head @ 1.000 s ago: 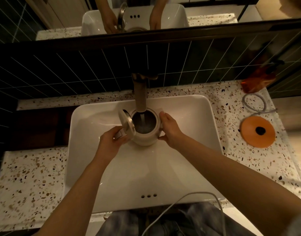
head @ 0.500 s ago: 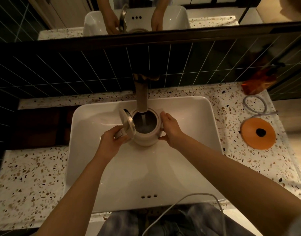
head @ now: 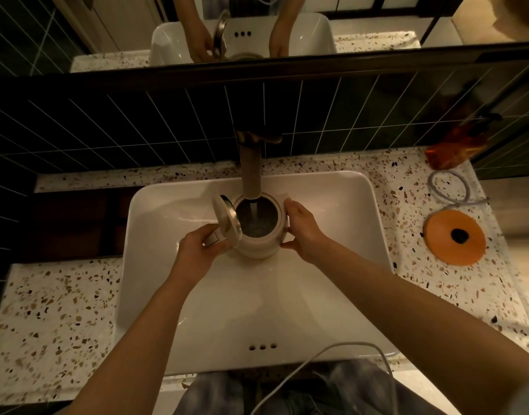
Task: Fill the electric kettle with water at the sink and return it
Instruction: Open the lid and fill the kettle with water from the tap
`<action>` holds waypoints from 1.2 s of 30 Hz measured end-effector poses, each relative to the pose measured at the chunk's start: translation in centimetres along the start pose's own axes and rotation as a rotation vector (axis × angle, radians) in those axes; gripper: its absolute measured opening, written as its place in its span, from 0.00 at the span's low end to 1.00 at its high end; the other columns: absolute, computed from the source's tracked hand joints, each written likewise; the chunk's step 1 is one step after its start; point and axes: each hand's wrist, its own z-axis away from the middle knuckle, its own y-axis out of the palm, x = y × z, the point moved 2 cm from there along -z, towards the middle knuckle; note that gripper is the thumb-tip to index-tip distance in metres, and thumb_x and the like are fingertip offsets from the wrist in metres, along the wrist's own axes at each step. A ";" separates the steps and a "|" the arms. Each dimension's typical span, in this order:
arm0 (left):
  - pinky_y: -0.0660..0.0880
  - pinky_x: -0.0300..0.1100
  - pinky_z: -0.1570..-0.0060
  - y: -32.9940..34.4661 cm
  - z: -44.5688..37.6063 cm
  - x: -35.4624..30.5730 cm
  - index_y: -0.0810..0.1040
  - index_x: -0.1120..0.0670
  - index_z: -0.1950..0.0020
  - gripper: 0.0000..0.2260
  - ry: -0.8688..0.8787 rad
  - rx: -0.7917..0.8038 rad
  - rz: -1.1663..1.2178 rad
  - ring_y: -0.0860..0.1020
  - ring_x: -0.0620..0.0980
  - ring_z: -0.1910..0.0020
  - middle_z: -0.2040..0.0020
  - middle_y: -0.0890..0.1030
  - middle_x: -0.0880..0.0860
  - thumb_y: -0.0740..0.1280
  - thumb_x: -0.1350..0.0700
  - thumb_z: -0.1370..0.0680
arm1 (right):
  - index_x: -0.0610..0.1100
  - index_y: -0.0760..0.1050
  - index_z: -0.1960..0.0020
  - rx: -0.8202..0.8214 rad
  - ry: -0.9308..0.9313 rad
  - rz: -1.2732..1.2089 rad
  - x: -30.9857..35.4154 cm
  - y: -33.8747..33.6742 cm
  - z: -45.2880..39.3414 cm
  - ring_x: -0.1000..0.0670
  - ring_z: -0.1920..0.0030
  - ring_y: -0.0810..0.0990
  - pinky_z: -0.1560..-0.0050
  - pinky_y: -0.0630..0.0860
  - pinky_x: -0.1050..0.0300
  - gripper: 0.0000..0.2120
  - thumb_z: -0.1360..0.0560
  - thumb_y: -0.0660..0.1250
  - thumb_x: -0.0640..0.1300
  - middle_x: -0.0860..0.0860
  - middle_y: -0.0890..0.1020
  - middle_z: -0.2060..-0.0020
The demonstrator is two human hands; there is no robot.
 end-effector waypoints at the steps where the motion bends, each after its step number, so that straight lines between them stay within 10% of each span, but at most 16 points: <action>1: 0.76 0.49 0.46 0.1 0.0 0.0 0.81 0.52 0.43 0.14 0.004 -0.004 0.001 0.80 0.51 0.47 0.49 0.84 0.50 0.73 0.58 0.28 | 0.49 0.65 0.27 0.010 0.004 0.004 0.0 -0.1 -0.1 0.39 0.28 0.64 0.36 0.68 0.30 0.23 0.19 0.55 0.56 0.46 0.68 0.29; 20: 0.74 0.47 0.49 0.2 0.3 -0.2 0.77 0.40 0.51 0.15 0.039 0.019 0.051 0.80 0.54 0.50 0.54 0.82 0.45 0.72 0.61 0.27 | 0.49 0.66 0.28 0.037 -0.001 0.011 0.0 -0.3 -0.2 0.38 0.28 0.64 0.35 0.66 0.29 0.23 0.19 0.56 0.56 0.46 0.69 0.29; 27: 0.74 0.45 0.45 1.0 1.1 -0.3 0.60 0.42 0.27 0.30 0.043 0.030 0.155 0.78 0.49 0.45 0.43 0.77 0.51 0.67 0.62 0.23 | 0.49 0.65 0.28 0.026 -0.004 0.008 0.1 0.0 -0.1 0.37 0.28 0.64 0.35 0.66 0.29 0.22 0.19 0.55 0.55 0.45 0.69 0.30; 36: 0.73 0.45 0.39 1.7 1.5 -0.7 0.57 0.37 0.26 0.34 0.060 -0.049 0.181 0.75 0.47 0.40 0.40 0.78 0.52 0.65 0.66 0.22 | 0.48 0.67 0.29 0.001 -0.004 0.007 0.2 0.2 -0.1 0.37 0.29 0.65 0.36 0.67 0.28 0.22 0.19 0.56 0.55 0.45 0.70 0.31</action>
